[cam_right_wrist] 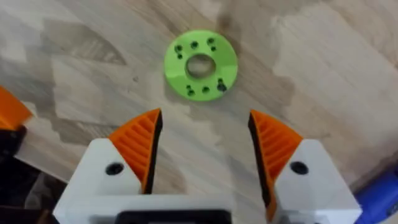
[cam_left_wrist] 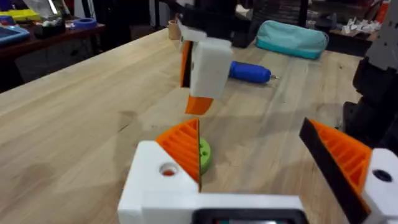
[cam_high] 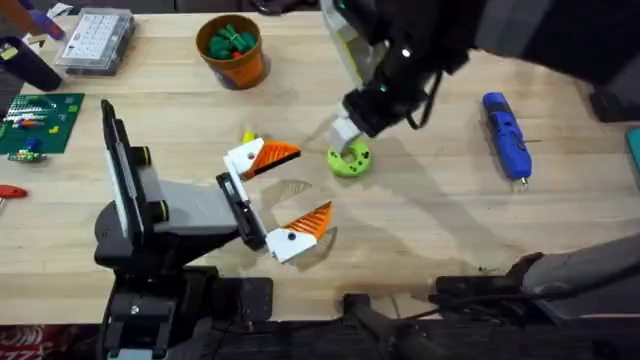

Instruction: Pick up the gripper from the table and insert it into the empty holder that is missing its gripper. Then pick up a screw, insert it into the mounting hole, and use the screwdriver to tighten it. Finally, clean up the table by picking up the vegetable and placing it into the bucket.

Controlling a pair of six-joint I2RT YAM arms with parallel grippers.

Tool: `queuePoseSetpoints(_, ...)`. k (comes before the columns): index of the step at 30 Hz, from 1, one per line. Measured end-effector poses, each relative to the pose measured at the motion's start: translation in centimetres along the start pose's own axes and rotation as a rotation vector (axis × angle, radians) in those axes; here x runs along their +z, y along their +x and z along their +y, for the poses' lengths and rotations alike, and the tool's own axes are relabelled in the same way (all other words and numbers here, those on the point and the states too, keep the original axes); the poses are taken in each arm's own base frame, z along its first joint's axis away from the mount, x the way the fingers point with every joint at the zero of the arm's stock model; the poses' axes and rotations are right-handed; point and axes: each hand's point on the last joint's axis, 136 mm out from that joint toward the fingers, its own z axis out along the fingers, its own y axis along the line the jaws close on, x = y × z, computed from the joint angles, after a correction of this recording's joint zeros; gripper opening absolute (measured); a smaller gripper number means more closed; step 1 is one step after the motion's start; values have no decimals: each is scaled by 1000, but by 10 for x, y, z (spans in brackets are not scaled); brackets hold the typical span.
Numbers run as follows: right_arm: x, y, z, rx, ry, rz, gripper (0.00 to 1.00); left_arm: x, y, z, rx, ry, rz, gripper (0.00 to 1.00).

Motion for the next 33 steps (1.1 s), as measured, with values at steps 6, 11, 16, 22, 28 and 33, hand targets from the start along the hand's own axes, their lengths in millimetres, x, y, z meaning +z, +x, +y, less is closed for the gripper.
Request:
queuePoseSetpoints(6,0,31,-12,41,7,22,802,0,0,0,0,0,0,986)
queuePoseSetpoints(11,5,44,-13,45,9,49,802,0,0,0,0,0,0,986)
queuePoseSetpoints(16,9,45,-13,45,9,47,802,0,0,0,0,0,0,986)
queuePoseSetpoints(22,11,37,-13,44,7,21,802,0,0,0,0,0,0,986)
queuePoseSetpoints(28,25,39,-13,48,11,64,802,0,0,0,0,0,0,986)
queuePoseSetpoints(33,41,42,-15,64,12,75,802,0,0,0,0,0,0,986)
